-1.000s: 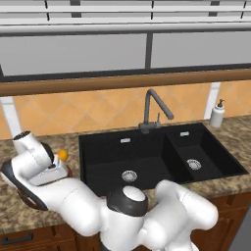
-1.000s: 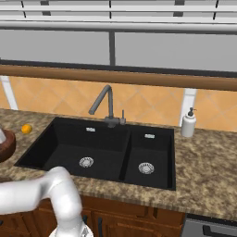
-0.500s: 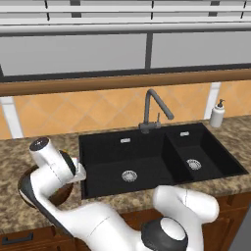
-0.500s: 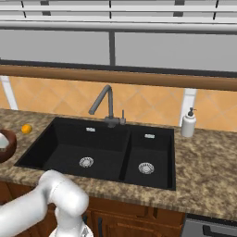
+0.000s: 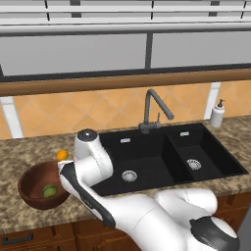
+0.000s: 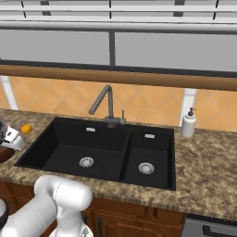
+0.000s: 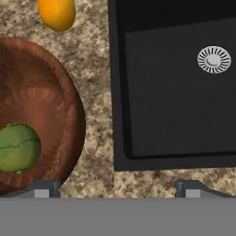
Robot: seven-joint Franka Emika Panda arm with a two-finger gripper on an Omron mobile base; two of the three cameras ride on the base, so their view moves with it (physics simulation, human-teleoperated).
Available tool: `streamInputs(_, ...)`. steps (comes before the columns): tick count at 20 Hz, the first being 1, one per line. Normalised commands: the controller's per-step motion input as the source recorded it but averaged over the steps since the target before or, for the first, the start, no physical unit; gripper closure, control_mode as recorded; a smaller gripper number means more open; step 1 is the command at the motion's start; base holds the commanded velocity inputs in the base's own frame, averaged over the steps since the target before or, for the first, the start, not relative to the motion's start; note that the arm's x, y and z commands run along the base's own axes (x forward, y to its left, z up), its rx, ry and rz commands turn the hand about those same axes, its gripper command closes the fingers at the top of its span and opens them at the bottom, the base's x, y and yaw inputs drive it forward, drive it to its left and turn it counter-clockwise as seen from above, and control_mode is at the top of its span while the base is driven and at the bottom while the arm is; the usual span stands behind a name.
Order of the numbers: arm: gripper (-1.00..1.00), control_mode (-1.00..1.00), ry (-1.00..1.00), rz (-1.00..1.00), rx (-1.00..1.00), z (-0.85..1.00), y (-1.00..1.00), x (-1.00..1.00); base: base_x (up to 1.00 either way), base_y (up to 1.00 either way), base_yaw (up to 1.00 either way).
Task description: Pick the lime from the sink and place it in the bowl. Then pick the bowl and place it in the microwave. Then close the microwave door and press the start button.
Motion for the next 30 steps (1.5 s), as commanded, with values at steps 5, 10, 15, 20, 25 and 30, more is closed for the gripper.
streamInputs(5, -1.0, -1.0, 0.05, 0.0, 0.07, -0.01, 0.31, 0.57, 0.0, 0.0, 0.0)
streamInputs(10, -1.0, -1.0, 0.13, 0.0, 0.0, 0.0, 0.48, 0.33, 0.0, 0.0, 0.0)
streamInputs(15, -1.0, -1.0, 0.09, 0.0, 0.0, -0.01, 0.39, 0.05, 0.0, 0.0, 0.0)
streamInputs(20, -1.0, -1.0, 0.0, 0.01, 0.0, -0.23, 0.0, -0.1, 0.0, 0.0, 0.0)
streamInputs(25, -1.0, -1.0, -0.01, 0.02, 0.0, -0.27, 0.0, -0.24, 0.0, 0.0, 0.0)
streamInputs(30, 1.0, -1.0, -0.01, 0.02, 0.0, -0.27, 0.0, -0.17, 0.0, 0.0, 0.0)
